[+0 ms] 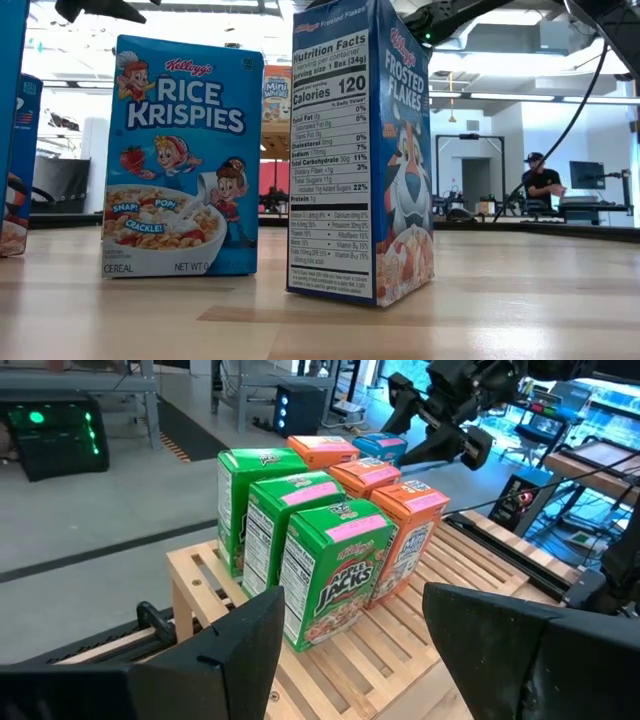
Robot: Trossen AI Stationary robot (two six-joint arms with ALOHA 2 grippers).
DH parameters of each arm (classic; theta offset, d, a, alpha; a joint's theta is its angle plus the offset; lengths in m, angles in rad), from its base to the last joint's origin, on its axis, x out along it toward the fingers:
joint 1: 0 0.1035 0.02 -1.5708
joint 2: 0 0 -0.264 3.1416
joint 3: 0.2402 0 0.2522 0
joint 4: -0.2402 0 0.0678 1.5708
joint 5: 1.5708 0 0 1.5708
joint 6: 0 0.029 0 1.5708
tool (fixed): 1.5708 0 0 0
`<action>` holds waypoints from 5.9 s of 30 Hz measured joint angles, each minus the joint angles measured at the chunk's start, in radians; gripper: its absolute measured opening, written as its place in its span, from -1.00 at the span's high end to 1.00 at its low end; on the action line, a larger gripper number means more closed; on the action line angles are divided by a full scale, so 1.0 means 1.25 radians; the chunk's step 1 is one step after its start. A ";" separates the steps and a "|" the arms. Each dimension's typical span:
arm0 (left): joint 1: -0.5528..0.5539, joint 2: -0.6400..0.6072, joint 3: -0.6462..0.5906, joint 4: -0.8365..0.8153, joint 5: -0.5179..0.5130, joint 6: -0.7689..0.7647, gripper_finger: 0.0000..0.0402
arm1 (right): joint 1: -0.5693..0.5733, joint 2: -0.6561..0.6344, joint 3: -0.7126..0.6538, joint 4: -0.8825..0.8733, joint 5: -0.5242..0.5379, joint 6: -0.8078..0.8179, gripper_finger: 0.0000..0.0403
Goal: Stack cereal on shelf
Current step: Put the top light blue cereal box on the shelf, then put the top light blue cereal box on the shelf aligned with the other light blue cereal box
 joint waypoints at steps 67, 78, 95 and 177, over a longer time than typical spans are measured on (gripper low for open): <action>0.000 0.002 0.000 -0.047 0.576 0.044 -0.14 | 0.871 -0.015 -0.162 0.063 0.285 0.493 -0.66; 0.000 0.002 0.000 -0.079 0.577 0.048 -0.14 | 0.863 0.147 -0.054 0.057 0.273 0.490 -0.70; 0.000 0.002 0.000 -0.081 0.569 0.051 -0.14 | 0.897 0.184 -0.055 0.049 0.407 0.523 -0.76; 0.000 0.002 0.000 -0.077 0.321 0.063 -0.14 | 0.209 -0.095 0.021 -0.181 0.324 -0.001 0.16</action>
